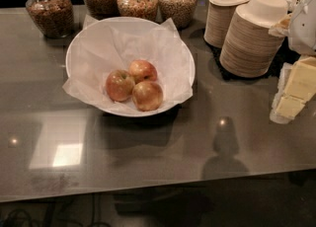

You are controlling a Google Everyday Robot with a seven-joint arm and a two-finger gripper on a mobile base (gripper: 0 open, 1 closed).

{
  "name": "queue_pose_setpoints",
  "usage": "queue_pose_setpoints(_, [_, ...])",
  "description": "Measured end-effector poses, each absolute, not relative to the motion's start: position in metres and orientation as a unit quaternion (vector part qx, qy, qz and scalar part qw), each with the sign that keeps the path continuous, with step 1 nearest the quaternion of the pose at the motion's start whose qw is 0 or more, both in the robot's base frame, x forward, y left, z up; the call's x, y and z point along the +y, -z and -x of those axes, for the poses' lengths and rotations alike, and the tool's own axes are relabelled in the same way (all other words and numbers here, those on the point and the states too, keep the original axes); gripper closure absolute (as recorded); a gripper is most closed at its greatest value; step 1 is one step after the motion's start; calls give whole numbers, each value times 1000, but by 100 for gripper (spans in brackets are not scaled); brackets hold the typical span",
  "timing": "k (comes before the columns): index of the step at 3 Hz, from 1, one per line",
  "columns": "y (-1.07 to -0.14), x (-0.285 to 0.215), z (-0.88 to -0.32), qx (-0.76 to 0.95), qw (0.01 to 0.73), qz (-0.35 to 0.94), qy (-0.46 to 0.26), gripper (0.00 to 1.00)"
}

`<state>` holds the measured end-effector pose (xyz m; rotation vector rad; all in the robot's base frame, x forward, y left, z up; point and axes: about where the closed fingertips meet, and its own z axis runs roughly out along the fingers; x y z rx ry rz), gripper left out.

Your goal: Pick apple from white bowl

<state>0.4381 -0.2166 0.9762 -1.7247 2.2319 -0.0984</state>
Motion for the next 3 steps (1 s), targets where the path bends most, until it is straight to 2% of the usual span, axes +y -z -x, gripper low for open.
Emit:
queue_pose_setpoints(2, [-966, -208, -447, 781, 168, 602, 17, 0])
queue_pose_setpoints(3, [-968, -185, -464, 762, 220, 608, -27, 0])
